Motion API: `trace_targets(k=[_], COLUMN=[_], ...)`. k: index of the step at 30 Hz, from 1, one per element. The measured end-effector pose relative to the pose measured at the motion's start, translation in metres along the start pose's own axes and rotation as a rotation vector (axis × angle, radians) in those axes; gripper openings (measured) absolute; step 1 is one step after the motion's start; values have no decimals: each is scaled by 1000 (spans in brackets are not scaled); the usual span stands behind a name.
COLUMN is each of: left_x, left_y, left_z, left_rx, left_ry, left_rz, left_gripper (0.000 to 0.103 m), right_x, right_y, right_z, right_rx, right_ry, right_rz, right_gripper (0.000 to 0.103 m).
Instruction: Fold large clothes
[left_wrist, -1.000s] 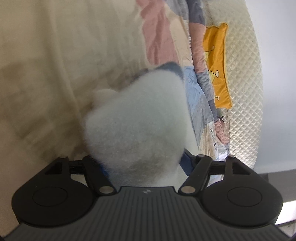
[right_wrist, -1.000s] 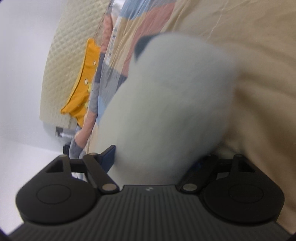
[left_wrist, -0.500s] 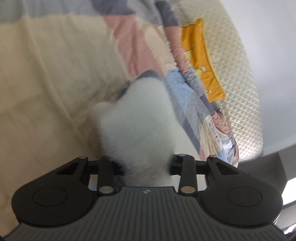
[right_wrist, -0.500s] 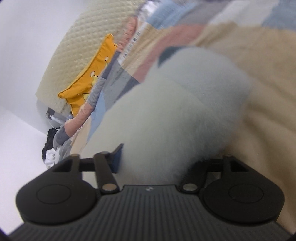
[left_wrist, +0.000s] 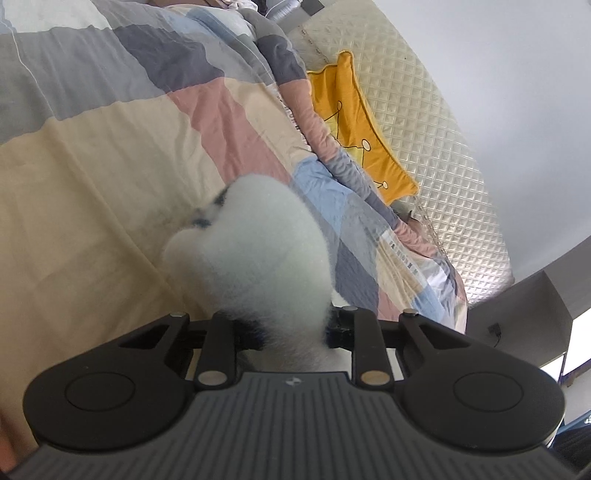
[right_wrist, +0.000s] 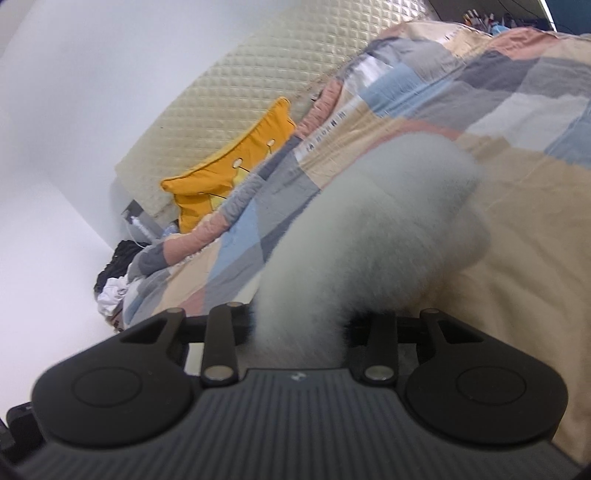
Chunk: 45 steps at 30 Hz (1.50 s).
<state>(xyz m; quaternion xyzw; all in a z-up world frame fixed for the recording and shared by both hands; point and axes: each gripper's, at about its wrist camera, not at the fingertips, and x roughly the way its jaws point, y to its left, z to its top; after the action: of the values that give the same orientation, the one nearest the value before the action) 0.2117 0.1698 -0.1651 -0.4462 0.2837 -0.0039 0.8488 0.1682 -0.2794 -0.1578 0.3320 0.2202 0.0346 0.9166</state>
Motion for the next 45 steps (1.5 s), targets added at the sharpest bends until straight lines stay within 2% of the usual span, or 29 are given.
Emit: trace_targets(k=[5, 12, 18, 23, 28, 35, 41, 45], left_x=[-13, -17, -3, 26, 67, 146, 237, 297], left_y=[-13, -52, -107, -164, -216, -291, -341, -353], left_z=[-2, 1, 11, 26, 34, 30, 2, -31], left_rx=[3, 33, 67, 122, 119, 173, 214, 245], left_ry=[8, 27, 48, 80, 95, 129, 157, 168], left_rz=[-26, -117, -169, -205, -256, -273, -292, -315], left_gripper=[26, 25, 25, 26, 26, 26, 26, 26], right_x=[-21, -46, -56, -60, -58, -32, 5, 35], right_y=[9, 8, 6, -1, -14, -42, -103, -145], right_z=[12, 50, 98, 143, 191, 249, 286, 301], right_rx=[-38, -42, -20, -25, 18, 10, 67, 96], right_ry=[-29, -97, -158, -222, -263, -297, -300, -320], right_rz=[25, 76, 118, 136, 124, 95, 78, 46], right_gripper=[38, 38, 38, 38, 38, 38, 38, 38])
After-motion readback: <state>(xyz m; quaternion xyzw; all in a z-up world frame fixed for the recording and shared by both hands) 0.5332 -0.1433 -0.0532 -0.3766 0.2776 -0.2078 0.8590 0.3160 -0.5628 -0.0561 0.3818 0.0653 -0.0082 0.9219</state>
